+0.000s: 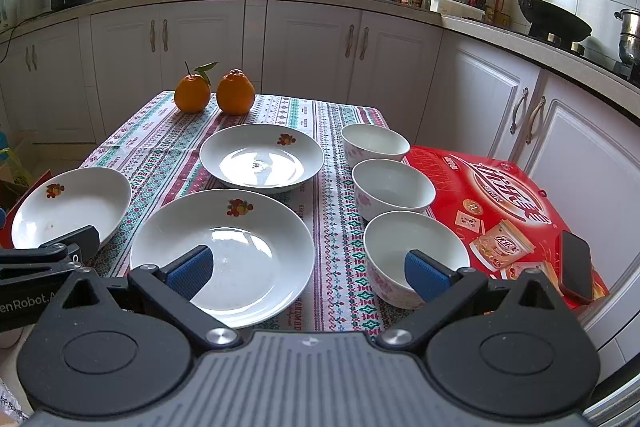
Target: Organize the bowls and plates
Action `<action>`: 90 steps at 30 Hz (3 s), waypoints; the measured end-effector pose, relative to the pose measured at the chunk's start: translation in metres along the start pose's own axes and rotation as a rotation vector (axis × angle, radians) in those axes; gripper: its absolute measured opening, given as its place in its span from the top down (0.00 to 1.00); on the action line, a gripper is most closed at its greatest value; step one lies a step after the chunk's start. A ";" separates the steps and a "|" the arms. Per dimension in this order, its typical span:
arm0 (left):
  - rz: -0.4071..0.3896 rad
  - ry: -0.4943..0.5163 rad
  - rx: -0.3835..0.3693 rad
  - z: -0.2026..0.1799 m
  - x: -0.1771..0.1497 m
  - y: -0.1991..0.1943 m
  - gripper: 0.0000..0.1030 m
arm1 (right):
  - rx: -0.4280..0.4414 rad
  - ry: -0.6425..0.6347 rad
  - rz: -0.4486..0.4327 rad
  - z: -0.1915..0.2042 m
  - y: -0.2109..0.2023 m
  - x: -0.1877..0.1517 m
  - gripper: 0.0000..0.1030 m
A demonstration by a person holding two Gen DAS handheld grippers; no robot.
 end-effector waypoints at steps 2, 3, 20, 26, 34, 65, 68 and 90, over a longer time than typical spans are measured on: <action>0.000 0.000 0.001 0.000 0.000 0.000 0.01 | 0.000 0.001 -0.001 0.000 0.000 0.000 0.00; -0.001 0.000 0.001 0.000 0.000 0.001 0.01 | 0.000 0.001 -0.001 0.000 0.000 0.000 0.00; -0.002 0.000 0.001 0.000 0.000 0.000 0.01 | 0.000 0.001 -0.002 0.000 0.000 -0.001 0.00; -0.001 0.000 0.001 0.000 0.000 0.000 0.01 | -0.001 0.001 -0.003 0.000 0.000 -0.001 0.00; 0.000 0.000 0.001 0.000 0.000 0.000 0.01 | 0.000 0.002 -0.002 0.000 0.000 -0.001 0.00; -0.004 0.032 0.002 0.008 0.010 0.011 0.01 | 0.066 -0.061 -0.019 0.004 0.012 0.022 0.00; -0.012 0.045 0.013 0.011 0.013 0.014 0.01 | 0.105 -0.081 -0.027 0.005 0.016 0.033 0.00; 0.095 0.171 -0.061 0.103 -0.011 0.048 0.01 | 0.508 -0.496 0.071 0.116 0.064 0.107 0.00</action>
Point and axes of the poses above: each gripper's, at about its wrist camera, not at the fingertips, and y roughly the way its jaws point, z to its left, x to its top, the point moved 4 cm from there along y, roughly the way its jaws point, and after that the axes turned 15 degrees about z, right-handed, at the moved point
